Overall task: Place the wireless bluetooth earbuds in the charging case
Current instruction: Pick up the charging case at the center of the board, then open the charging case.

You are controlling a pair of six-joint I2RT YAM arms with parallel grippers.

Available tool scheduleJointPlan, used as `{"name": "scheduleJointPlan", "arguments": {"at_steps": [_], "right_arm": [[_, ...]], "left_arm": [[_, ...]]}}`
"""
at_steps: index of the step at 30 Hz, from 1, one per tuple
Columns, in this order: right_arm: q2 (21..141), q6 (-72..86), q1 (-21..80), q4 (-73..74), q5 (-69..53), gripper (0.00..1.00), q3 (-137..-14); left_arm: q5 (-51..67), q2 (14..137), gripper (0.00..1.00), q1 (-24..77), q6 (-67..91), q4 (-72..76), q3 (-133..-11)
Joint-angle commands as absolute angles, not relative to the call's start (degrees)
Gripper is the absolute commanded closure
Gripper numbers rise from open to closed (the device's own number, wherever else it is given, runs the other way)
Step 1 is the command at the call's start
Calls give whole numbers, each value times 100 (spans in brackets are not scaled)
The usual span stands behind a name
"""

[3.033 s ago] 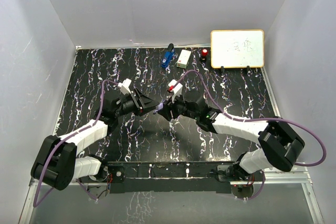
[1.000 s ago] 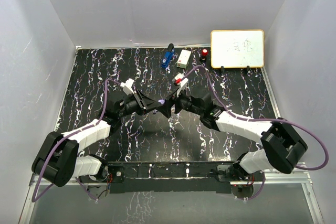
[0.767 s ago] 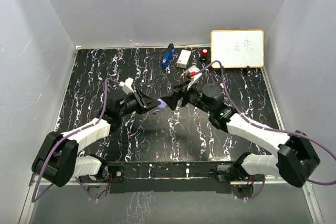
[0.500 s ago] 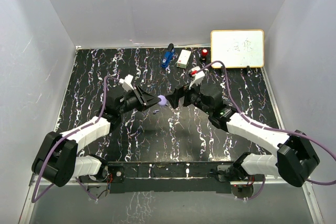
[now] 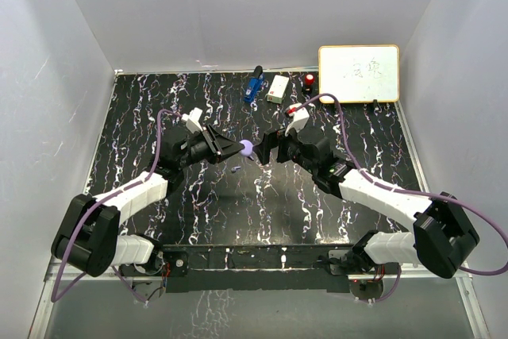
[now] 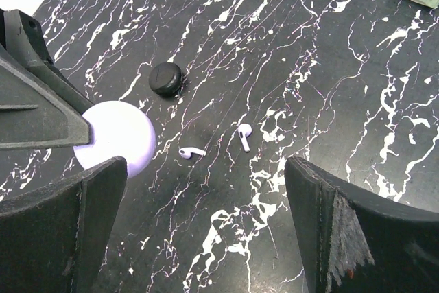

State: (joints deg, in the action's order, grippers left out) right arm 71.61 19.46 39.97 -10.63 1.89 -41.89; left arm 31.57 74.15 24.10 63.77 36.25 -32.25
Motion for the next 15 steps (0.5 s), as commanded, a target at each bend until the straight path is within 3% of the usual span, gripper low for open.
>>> {"name": "scheduleJointPlan", "arguments": {"at_steps": [1, 15], "right_arm": [[7125, 2012, 3978, -1387, 373, 2, -4517], [7540, 2168, 3986, -1548, 157, 2, -4601]], "left_arm": [[3331, 7342, 100, 2381, 6414, 3823, -3385], [3316, 7192, 100, 2380, 6470, 3831, -3325]]}}
